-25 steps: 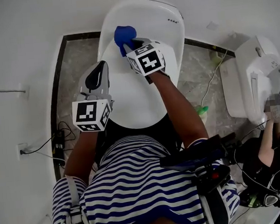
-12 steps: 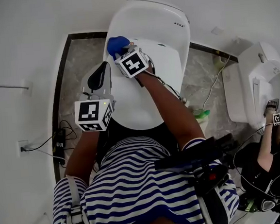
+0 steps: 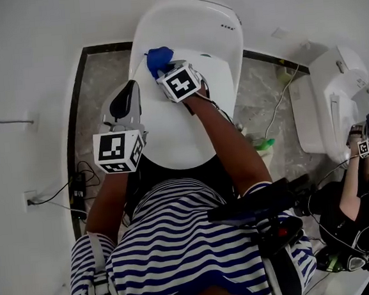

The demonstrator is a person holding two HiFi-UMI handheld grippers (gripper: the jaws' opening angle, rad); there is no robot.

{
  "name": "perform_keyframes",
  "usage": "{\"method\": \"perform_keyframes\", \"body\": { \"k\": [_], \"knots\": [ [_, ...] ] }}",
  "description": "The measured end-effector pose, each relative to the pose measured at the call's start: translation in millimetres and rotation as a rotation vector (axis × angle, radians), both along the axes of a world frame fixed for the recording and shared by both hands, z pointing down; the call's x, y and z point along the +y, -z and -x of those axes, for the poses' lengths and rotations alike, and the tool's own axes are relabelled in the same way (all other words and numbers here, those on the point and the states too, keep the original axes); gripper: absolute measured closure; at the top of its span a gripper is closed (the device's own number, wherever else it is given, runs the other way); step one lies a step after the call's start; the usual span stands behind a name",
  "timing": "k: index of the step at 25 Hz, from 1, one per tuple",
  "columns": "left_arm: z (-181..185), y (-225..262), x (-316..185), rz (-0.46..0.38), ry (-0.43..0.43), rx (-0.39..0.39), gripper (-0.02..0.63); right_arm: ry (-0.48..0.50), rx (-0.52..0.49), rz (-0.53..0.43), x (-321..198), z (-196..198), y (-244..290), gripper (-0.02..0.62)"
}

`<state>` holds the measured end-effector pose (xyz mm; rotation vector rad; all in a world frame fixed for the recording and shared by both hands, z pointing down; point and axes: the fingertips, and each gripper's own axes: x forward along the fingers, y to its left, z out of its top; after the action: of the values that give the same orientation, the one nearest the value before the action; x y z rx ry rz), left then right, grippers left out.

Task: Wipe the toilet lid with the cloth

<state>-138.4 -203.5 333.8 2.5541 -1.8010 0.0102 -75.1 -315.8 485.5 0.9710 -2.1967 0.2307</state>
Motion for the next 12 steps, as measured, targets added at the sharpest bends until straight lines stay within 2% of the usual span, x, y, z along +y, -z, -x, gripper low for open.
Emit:
{"method": "perform_keyframes", "body": {
  "k": [12],
  "knots": [
    [-10.9,0.2,-6.2,-0.006,-0.016,0.003,0.603,-0.147,-0.064,-0.015,8.4,-93.1,1.3,0.531]
  ]
}}
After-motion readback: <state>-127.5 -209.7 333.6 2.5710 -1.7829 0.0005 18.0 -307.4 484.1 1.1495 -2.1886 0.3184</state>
